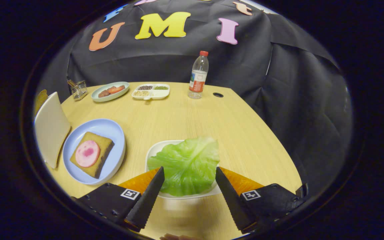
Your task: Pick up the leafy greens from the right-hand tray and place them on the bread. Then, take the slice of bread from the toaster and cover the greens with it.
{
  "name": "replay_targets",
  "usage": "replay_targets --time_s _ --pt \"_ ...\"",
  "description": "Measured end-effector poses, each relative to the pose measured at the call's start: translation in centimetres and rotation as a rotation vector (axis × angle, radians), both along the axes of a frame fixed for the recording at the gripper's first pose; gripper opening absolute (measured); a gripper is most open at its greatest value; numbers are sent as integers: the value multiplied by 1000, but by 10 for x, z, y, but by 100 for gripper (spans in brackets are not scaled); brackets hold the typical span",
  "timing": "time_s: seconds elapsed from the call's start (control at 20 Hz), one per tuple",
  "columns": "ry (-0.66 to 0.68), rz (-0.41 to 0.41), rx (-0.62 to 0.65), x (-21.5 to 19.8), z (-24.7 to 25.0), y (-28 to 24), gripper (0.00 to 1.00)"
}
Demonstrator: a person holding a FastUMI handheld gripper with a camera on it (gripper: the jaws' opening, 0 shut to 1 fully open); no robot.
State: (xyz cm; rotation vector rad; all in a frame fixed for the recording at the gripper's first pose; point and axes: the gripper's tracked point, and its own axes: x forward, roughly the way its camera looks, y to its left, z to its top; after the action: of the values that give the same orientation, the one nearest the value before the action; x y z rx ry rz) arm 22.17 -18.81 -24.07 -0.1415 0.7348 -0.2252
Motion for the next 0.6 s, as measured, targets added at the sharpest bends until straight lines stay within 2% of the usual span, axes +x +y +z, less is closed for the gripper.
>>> replay_targets --time_s 0.15,0.3,0.45,0.6 --pt "68 25 25 0 -20 -8 95" --pt "80 54 120 1 -25 -3 89" --pt "80 55 191 4 -28 -3 75" --pt "94 64 183 3 -29 -3 69"
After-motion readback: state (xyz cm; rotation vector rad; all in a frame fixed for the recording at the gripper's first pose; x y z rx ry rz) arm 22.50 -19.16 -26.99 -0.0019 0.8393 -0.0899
